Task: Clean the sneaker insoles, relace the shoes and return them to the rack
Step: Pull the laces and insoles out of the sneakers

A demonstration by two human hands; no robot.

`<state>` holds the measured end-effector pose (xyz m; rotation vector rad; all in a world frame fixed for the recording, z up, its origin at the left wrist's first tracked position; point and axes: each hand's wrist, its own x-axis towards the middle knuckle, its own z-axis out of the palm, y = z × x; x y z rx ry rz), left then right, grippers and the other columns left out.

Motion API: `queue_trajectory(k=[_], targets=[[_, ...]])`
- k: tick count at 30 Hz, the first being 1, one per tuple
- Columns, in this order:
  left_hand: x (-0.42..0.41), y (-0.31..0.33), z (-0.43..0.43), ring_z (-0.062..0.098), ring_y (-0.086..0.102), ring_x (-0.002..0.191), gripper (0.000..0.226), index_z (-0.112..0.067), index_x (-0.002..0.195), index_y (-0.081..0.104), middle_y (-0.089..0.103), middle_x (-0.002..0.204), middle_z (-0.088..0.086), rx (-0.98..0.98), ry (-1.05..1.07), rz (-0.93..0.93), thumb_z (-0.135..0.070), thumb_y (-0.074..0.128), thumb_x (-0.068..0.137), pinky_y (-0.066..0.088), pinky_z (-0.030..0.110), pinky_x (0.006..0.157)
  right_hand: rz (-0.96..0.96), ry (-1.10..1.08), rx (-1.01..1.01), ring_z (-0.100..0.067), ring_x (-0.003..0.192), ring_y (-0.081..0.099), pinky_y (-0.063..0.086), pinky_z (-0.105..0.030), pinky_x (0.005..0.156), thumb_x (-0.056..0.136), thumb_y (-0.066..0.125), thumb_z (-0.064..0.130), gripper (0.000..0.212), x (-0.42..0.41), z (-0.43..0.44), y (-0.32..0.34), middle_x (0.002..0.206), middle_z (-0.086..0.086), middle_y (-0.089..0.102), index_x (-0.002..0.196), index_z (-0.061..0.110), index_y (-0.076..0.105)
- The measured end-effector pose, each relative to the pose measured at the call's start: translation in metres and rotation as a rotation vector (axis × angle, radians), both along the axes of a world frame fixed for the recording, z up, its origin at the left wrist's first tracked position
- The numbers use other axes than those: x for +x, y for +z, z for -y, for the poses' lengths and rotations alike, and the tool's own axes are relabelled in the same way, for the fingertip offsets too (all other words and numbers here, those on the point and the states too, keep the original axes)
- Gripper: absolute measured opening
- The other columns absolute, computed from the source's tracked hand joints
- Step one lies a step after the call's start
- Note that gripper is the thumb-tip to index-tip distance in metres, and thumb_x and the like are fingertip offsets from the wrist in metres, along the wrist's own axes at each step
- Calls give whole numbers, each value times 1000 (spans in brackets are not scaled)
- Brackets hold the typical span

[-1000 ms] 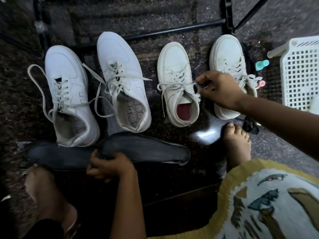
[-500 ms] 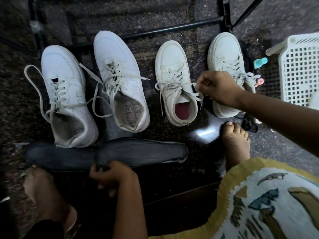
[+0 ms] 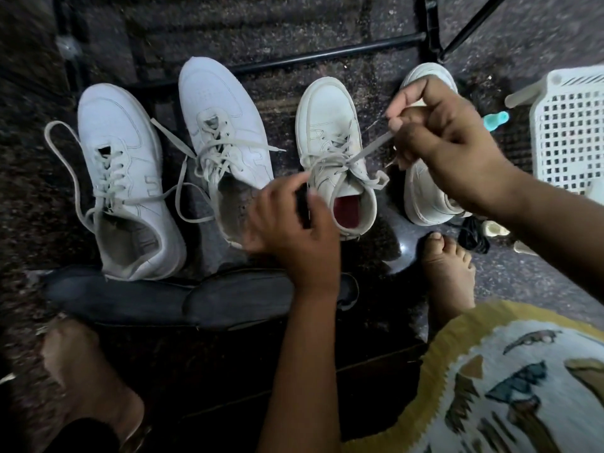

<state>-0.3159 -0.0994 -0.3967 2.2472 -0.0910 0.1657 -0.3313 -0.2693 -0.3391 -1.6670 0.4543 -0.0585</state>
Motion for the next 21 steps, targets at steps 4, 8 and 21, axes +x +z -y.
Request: queue_trajectory(k=[4, 8, 21], targets=[[-7, 10, 34, 13, 48, 108, 17, -31, 93, 68, 61, 111, -12, 163, -268, -145, -31, 62, 77, 28, 40, 90, 69, -1, -99, -16, 48, 40, 41, -19, 49, 96, 46, 4, 16, 5, -2, 34, 59, 2, 44, 94, 19, 48], [-17, -3, 25, 18, 49, 112, 20, -29, 91, 66, 58, 121, -9, 199, -297, -250, -28, 65, 72, 24, 40, 86, 165, -79, -251, -12, 54, 46, 42, -22, 50, 97, 45, 13, 10, 2, 8, 53, 66, -1, 48, 96, 20, 51], [-22, 3, 27, 23, 27, 136, 38, -21, 113, 58, 29, 153, 2, 168, -556, -410, -30, 60, 76, 24, 43, 95, -1177, 0, -895, -46, 124, 37, 30, -53, 102, 99, 35, 22, 46, -175, -39, -154, 141, -21, 37, 143, 9, 27]])
